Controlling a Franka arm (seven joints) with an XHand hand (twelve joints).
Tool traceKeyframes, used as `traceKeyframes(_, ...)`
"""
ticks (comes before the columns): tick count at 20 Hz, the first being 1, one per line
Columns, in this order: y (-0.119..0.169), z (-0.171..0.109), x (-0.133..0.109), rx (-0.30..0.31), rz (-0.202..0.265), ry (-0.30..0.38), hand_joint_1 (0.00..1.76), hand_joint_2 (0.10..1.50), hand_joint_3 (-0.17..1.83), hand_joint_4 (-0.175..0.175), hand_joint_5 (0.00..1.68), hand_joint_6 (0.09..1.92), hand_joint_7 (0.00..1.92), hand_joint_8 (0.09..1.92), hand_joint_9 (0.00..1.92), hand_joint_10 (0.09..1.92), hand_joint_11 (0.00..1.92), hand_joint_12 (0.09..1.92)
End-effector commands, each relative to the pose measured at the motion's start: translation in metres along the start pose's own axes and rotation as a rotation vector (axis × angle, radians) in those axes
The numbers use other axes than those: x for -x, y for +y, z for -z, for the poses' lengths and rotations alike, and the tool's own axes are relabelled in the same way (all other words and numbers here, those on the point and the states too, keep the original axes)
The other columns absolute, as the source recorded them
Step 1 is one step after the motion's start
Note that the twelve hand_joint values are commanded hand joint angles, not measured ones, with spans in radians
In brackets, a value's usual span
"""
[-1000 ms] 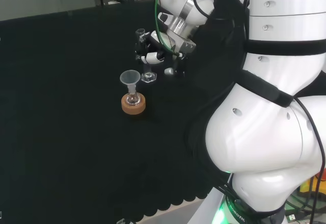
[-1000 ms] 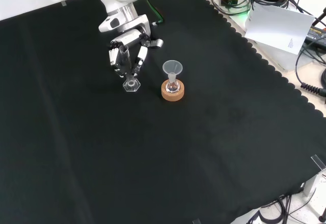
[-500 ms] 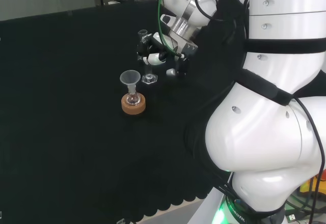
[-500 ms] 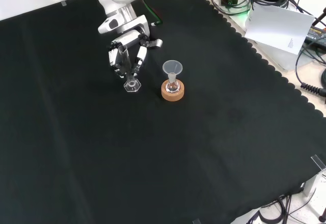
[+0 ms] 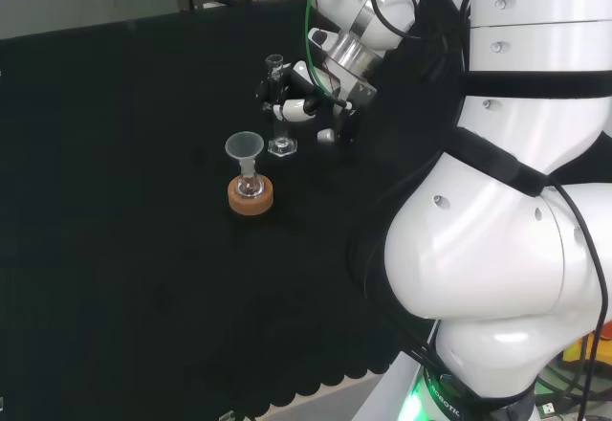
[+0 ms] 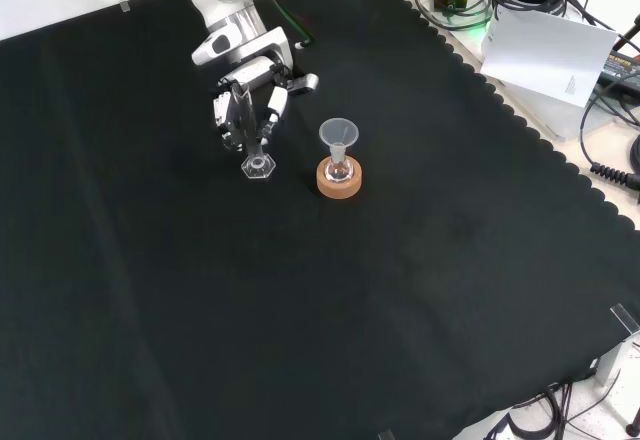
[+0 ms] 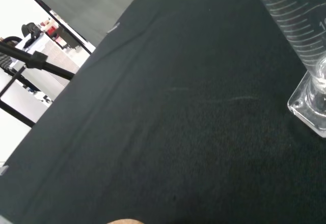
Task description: Put the graduated cylinder back on the table.
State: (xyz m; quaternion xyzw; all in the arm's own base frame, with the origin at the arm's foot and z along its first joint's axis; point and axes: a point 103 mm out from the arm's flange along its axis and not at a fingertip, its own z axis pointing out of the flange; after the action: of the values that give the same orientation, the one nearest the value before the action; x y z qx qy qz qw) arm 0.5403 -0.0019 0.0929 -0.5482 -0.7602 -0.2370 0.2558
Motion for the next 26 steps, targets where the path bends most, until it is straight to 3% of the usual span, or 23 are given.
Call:
traceKeyframes(1, -0.004, 0.005, 0.002, 0.003, 0.009, 0.021, 1.12, 1.16, -0.17, -0.099, 0.79, 0.65, 0.75, 0.61, 1.23, 0.09, 1.02, 0.92)
traceKeyframes(14, -0.003, 0.009, 0.004, -0.035, -0.028, 0.026, 1.04, 1.08, -0.17, -0.077, 0.72, 0.62, 0.67, 0.62, 1.14, 0.09, 0.84, 1.06)
traceKeyframes(15, -0.002, 0.007, 0.003, -0.042, -0.033, 0.003, 1.04, 1.08, -0.17, -0.076, 0.71, 0.62, 0.66, 0.62, 1.12, 0.09, 0.82, 1.08)
traceKeyframes(21, -0.001, 0.010, 0.001, -0.042, -0.048, -0.020, 0.98, 1.05, -0.17, -0.063, 0.54, 0.61, 0.50, 0.65, 0.96, 0.09, 0.57, 1.22)
traceKeyframes(26, -0.003, 0.023, 0.003, -0.017, -0.052, -0.005, 0.93, 1.02, -0.17, -0.068, 0.39, 0.50, 0.37, 0.67, 0.86, 0.09, 0.44, 1.28)
